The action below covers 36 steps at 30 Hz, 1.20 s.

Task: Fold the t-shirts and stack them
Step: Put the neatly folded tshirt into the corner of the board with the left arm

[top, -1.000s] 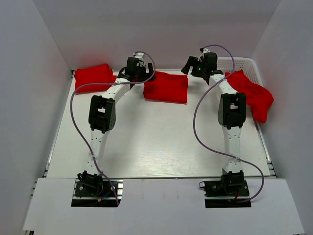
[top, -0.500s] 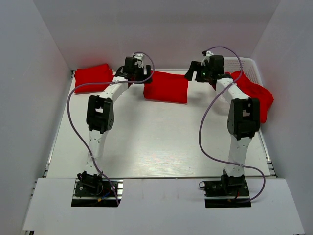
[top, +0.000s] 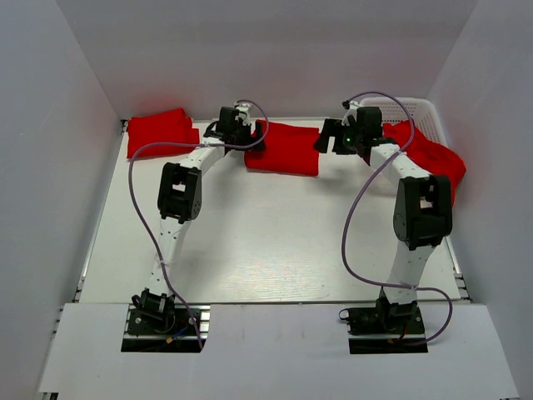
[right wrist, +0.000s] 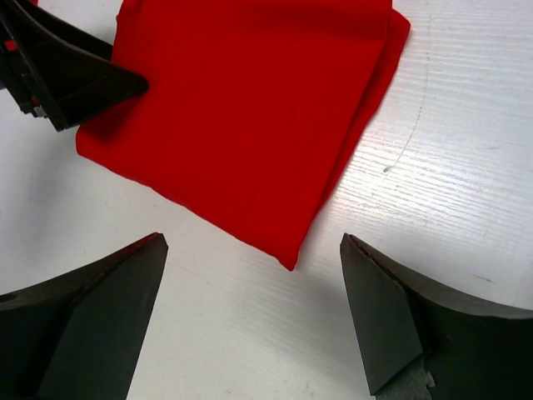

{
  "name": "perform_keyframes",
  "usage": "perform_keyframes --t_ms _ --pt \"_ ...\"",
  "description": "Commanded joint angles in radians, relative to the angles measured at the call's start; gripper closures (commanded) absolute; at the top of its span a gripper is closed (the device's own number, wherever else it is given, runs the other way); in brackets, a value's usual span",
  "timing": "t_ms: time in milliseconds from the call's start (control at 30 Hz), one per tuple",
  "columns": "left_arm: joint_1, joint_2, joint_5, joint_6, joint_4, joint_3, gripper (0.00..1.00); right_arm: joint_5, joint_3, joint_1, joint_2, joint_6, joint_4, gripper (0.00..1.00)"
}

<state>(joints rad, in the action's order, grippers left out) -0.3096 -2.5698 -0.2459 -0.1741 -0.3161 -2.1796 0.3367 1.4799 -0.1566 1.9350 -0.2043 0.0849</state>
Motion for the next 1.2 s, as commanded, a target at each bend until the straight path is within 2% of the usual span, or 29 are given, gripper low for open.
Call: perform_keyframes --t_ms 0,100,133,200,233,300,333,400,600,700,967,1167 --pt "-0.002 -0.033 -0.081 -0.027 0.023 -0.011 0.04 0.002 0.0 -0.004 -0.057 0.023 0.002 0.1" --pt "-0.002 -0.033 -0.139 -0.027 0.037 -0.002 0.21 0.001 -0.007 0.0 -0.07 0.022 -0.004 0.1" --pt "-0.011 -0.033 -0.139 -0.027 0.046 0.015 0.31 -0.008 -0.012 -0.003 -0.071 0.022 -0.004 0.1" --pt "-0.011 -0.01 -0.191 -0.018 0.09 0.074 0.41 -0.008 -0.026 -0.001 -0.085 0.017 -0.013 0.1" --pt "-0.011 0.005 -0.205 -0.018 0.116 0.105 0.52 -0.01 -0.03 0.0 -0.097 0.016 -0.016 0.1" --pt "-0.011 0.049 -0.239 -0.007 0.156 0.174 0.65 -0.016 -0.067 -0.001 -0.116 0.006 -0.037 0.1" --pt "-0.011 0.06 -0.239 0.005 0.166 0.175 0.85 -0.016 -0.081 -0.001 -0.135 0.006 -0.042 0.1" --pt "-0.011 0.092 -0.239 0.016 0.157 0.184 1.0 -0.025 -0.128 -0.001 -0.183 0.003 -0.06 0.1" --pt "0.001 0.25 -0.208 0.073 0.155 0.253 1.0 -0.031 -0.36 -0.001 -0.342 -0.043 -0.219 0.1" --pt "0.021 0.313 -0.213 0.088 0.088 0.236 1.0 -0.054 -0.433 -0.001 -0.39 -0.067 -0.232 0.1" --pt "0.05 0.344 -0.07 0.266 -0.227 0.031 1.0 -0.022 -0.443 -0.001 -0.423 -0.066 -0.163 0.1" --pt "0.099 0.355 0.017 0.337 -0.282 -0.058 1.0 -0.074 -0.431 -0.001 -0.462 -0.05 -0.086 0.1"
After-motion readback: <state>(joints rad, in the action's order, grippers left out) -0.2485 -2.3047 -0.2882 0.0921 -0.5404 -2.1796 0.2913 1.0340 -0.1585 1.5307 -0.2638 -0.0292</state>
